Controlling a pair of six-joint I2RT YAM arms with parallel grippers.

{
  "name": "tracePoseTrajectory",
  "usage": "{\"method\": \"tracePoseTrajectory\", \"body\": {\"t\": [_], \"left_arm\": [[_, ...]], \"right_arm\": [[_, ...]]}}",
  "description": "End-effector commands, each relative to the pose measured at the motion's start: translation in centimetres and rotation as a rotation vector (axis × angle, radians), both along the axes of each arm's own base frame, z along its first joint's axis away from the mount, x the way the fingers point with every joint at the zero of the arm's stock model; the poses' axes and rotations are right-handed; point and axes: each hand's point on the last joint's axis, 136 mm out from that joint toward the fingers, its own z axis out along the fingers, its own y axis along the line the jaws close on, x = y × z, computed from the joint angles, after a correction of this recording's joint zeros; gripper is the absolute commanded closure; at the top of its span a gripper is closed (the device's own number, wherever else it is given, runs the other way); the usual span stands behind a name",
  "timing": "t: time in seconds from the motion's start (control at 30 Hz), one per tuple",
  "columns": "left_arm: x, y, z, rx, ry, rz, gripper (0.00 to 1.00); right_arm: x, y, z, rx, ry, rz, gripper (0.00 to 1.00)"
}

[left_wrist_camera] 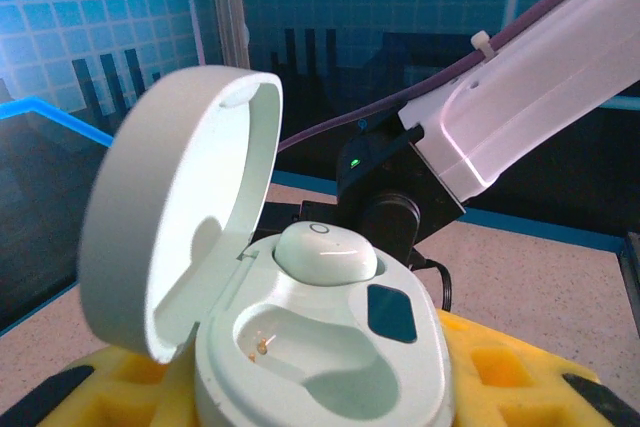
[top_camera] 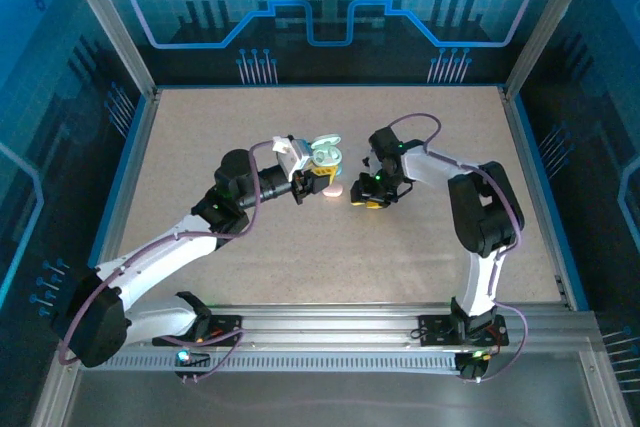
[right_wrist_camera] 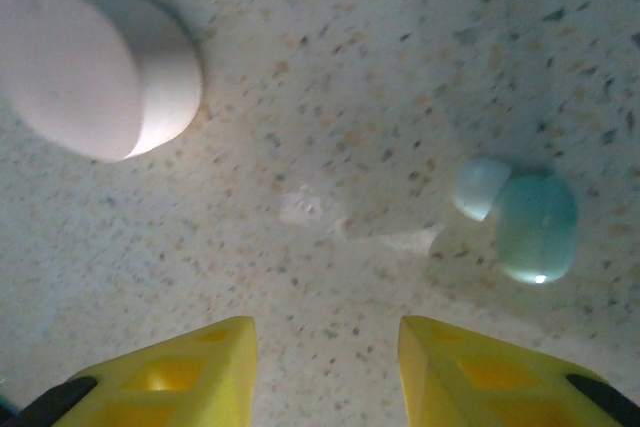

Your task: Insert wireless bluetooth earbuds into charging case

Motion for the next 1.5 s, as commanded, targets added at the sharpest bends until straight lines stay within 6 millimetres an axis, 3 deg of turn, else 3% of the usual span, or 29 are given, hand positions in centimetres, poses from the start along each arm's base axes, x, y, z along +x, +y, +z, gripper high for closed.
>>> {"method": "tracePoseTrajectory", "body": {"t": [0.0,0.73,1.2,1.47], "left_arm": [[-0.3,0.3,0.3,0.004,-0.027,0.01,0.74],[-0.3,0.3,0.2,0.004,-0.02,0.008,0.74],[-0.3,0.3,0.3,0.0,-0.021,0.008,0.74],[-0.3,0.3,0.2,0.002,-0.022,0.01,0.74]], "right_arm": [[1.4,-0.3,-0.2,-0.061,-0.032,-0.028,0.57],[3.2,-3.7,-1.2,-0.238,-0.066,-0.042,0.56],[5.2,-2.3,-1.1,-0.179,-0.083,-0.032,0.58],[5.2,-2.2,-1.9,-0.214,-0.068,0.008,0.63]]}}
